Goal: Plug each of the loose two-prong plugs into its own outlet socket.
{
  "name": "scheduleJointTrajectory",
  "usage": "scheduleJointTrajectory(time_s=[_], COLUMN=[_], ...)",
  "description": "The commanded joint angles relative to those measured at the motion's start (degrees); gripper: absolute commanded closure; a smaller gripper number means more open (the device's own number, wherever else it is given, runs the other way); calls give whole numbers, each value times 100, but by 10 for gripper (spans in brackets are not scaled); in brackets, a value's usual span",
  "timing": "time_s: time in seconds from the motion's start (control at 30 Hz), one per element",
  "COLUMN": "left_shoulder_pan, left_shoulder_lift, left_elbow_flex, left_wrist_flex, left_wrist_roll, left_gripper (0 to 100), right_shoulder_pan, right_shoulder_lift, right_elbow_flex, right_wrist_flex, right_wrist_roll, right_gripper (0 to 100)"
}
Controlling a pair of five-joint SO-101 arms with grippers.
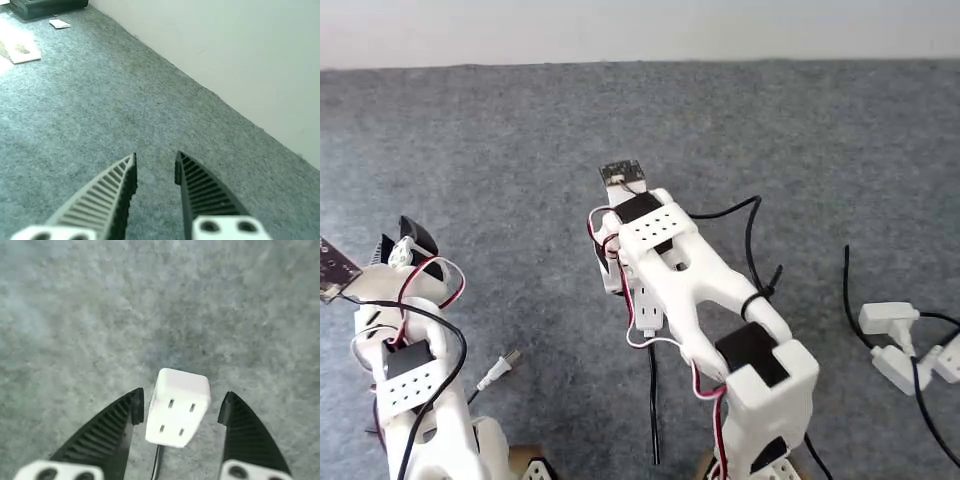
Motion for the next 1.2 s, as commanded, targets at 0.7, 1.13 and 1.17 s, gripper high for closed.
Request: scheduleJointTrajectory(time_s=[0.7,1.13,1.17], left_shoulder_pan=[404,88,53], left_shoulder_lift=[-149,-105,-105], left_elbow_flex=[-1367,-1780,-1763], left_wrist_flex=[5363,7429,7543], left_wrist_roll=[-2743,-6321,-6532], left_gripper=[842,731,730], right_shoulder_pan=[690,1086,1086], right_shoulder_lift=[-4444,-4497,-4497], right_elbow_flex=[3270,3314,3314], right_wrist_flex=[-1516,-1736,-1736], right_wrist_roll=[1626,1609,1609], right_gripper=[760,760,760])
